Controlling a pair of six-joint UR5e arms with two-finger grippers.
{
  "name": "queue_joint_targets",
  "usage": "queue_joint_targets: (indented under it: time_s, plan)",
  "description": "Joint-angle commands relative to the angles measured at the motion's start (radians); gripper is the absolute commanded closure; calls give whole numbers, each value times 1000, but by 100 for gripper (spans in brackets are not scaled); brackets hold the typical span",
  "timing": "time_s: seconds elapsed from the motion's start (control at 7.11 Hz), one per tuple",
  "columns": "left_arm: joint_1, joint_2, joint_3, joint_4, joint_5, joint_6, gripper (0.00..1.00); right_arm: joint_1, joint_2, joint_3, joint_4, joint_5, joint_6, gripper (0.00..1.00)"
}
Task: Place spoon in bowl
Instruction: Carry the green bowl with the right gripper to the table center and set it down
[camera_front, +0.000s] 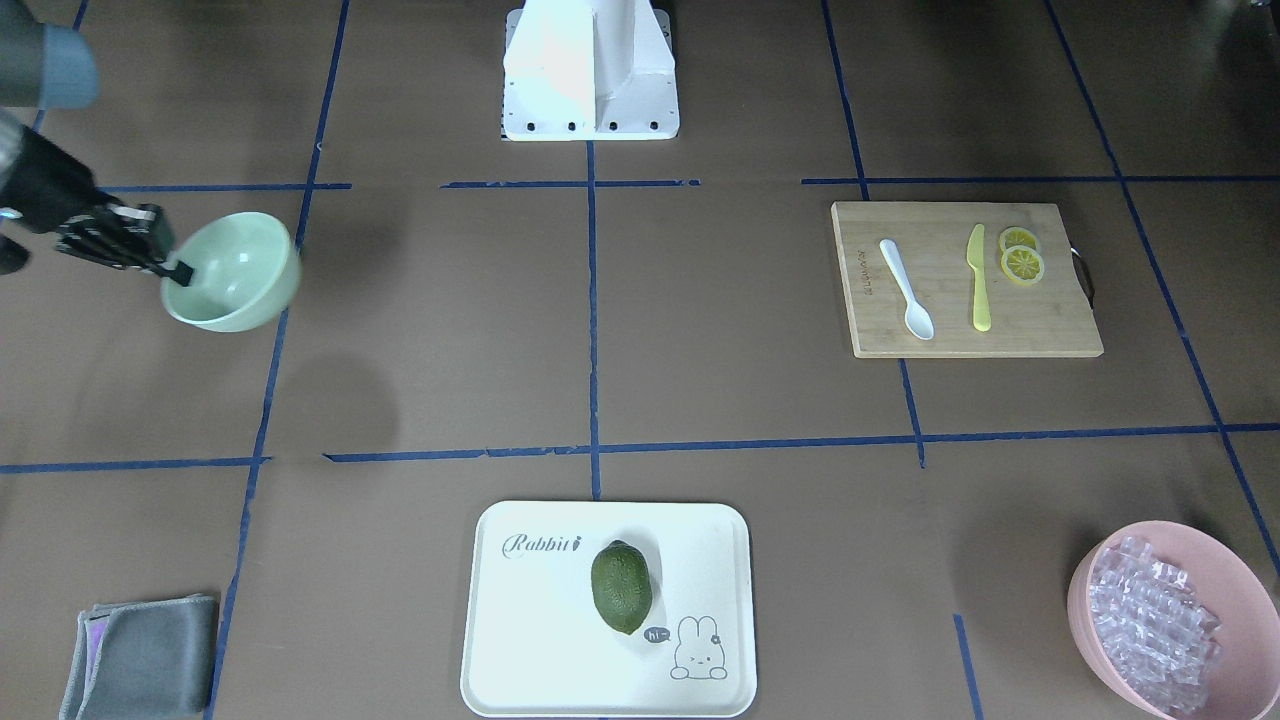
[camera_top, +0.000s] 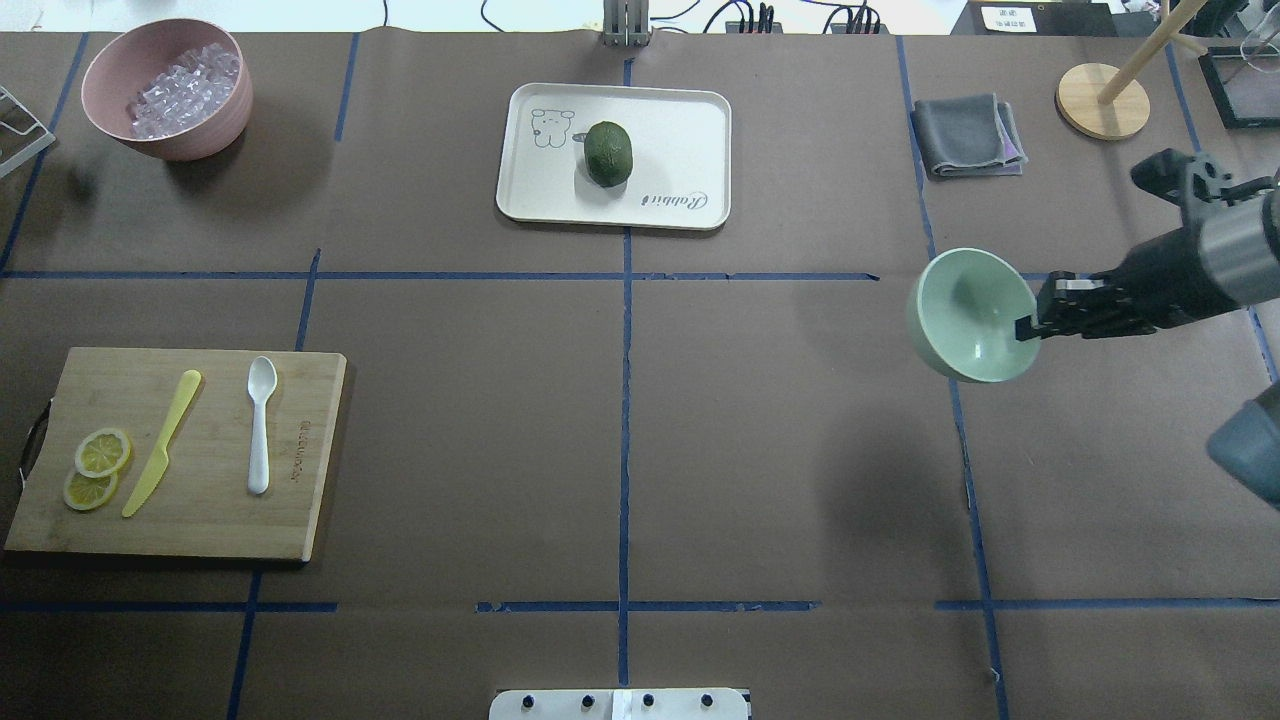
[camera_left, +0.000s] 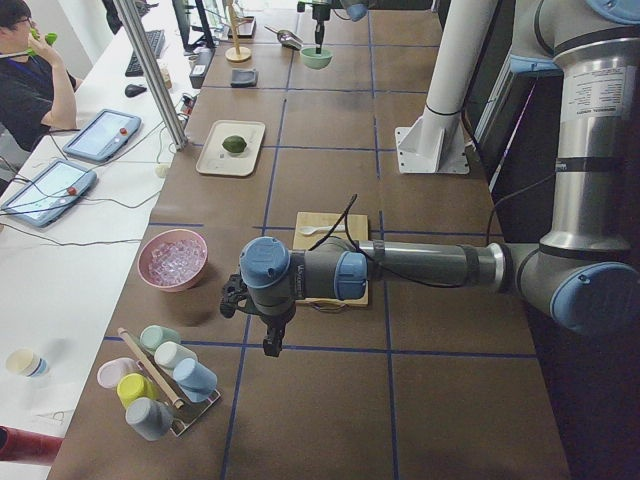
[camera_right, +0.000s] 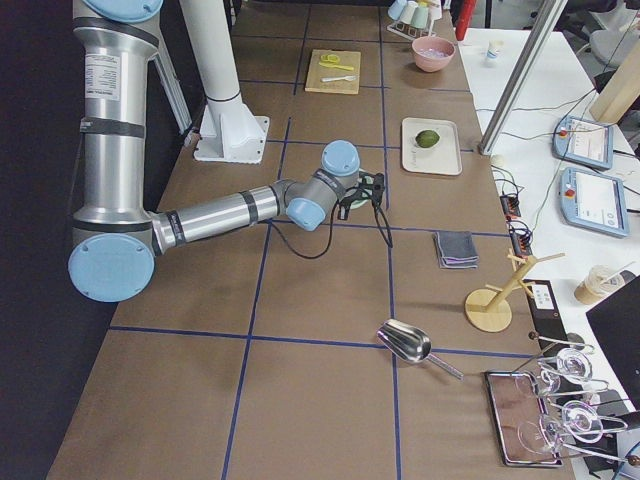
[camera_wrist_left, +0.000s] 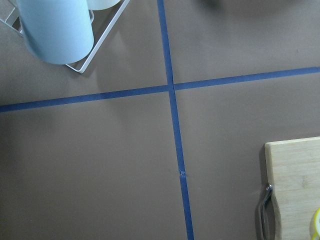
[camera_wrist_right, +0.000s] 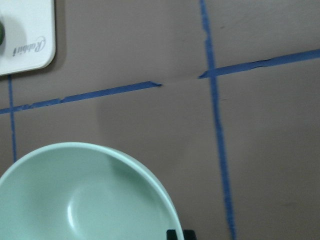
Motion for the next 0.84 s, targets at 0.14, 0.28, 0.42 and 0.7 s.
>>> queue_joint_targets:
  time_s: [0.14,0.28,0.42,0.7]
  plan:
    - [1,4,1,0,-1,2,0,-310,396,9,-376,-277,207,100]
    - [1,4,5,0,1,2,0,-413,467,-29,-431,-415,233,100]
    - [1,4,6,0,1,2,0,-453,477,-56,-433,-438,241,100]
    - [1,4,6,0,-1,2,0,-464,555,-189,-430,-439,241,100]
